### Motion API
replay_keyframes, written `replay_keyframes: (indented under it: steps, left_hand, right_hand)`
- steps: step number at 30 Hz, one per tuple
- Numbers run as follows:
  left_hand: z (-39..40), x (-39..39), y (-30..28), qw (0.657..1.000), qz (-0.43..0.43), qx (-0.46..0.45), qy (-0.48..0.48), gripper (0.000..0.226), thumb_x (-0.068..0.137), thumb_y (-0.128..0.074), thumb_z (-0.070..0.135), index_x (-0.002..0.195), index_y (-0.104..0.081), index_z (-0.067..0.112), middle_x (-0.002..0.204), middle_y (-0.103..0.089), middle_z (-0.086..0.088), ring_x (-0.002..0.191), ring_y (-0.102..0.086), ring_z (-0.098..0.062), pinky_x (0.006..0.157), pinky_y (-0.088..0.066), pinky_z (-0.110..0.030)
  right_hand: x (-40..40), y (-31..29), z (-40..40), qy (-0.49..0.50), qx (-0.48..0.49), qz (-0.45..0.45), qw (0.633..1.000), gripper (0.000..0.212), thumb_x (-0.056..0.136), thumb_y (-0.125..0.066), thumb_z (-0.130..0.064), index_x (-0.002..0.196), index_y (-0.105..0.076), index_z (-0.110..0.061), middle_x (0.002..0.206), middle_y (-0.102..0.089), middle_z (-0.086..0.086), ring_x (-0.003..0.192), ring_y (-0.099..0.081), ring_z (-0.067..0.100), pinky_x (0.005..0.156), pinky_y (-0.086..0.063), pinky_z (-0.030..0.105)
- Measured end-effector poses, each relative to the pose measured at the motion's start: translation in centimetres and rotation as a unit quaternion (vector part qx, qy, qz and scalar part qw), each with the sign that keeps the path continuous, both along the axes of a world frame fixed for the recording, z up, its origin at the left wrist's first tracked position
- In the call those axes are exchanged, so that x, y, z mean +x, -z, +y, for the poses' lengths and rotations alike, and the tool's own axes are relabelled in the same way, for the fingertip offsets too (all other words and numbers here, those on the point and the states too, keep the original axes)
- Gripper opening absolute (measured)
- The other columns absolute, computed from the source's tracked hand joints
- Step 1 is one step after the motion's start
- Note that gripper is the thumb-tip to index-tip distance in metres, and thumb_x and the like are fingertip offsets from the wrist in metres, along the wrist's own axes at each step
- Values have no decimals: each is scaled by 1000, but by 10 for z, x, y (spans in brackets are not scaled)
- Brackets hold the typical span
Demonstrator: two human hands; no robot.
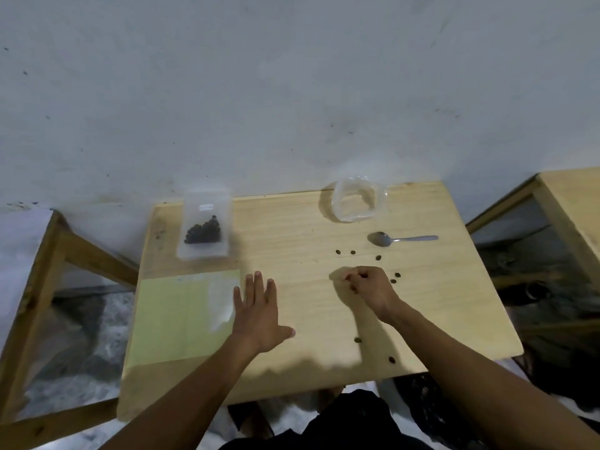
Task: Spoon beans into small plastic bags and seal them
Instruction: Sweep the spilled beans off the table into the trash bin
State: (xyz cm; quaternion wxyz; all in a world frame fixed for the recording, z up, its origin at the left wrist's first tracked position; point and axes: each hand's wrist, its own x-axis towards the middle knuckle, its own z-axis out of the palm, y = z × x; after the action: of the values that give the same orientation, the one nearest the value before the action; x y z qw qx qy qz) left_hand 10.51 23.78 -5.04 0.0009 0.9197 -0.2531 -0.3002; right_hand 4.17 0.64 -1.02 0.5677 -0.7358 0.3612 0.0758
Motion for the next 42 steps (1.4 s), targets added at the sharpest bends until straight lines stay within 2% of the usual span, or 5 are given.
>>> replay_keyframes:
  steps: [5,11,18,23,42]
  left_hand:
    - [-28,-7,2,995,-7,-77,56,87,90,-46,48,155,5,19,159,25,-10,144,29,-30,119,7,-54]
    - [-46,-15,19,994,9,-60,87,98,88,-40,68,152,16,20,154,35,-11,141,34,-30,116,13,-55]
    - [-37,-12,29,992,5,-80,97,98,86,-34,75,150,20,24,152,38,-7,139,38,-26,115,16,-52]
    - [-37,-12,28,992,3,-77,95,98,86,-35,75,151,19,25,153,37,-7,140,36,-25,115,15,-51]
    - [-37,-12,25,994,-7,-67,89,98,85,-36,76,151,18,27,155,34,-6,143,32,-24,116,13,-48]
  right_hand:
    - [-46,2,-52,169,57,20,984,24,91,-51,-3,79,-71,-4,73,-61,9,59,-51,16,60,-42,26]
    - [-115,17,-67,28,-78,100,992,16,87,-62,-12,103,-66,-12,96,-67,5,88,-61,21,83,-51,40]
    - [-151,22,-27,-36,-78,109,990,13,80,-70,-11,89,-62,-17,87,-68,3,76,-61,9,62,-45,11]
    - [-145,33,-9,-96,-170,118,974,11,88,-60,-11,97,-67,-9,100,-68,7,93,-61,20,80,-48,24]
    - [-110,42,-19,-33,-251,56,966,16,93,-48,-4,95,-63,-9,97,-48,-1,89,-50,17,67,-32,6]
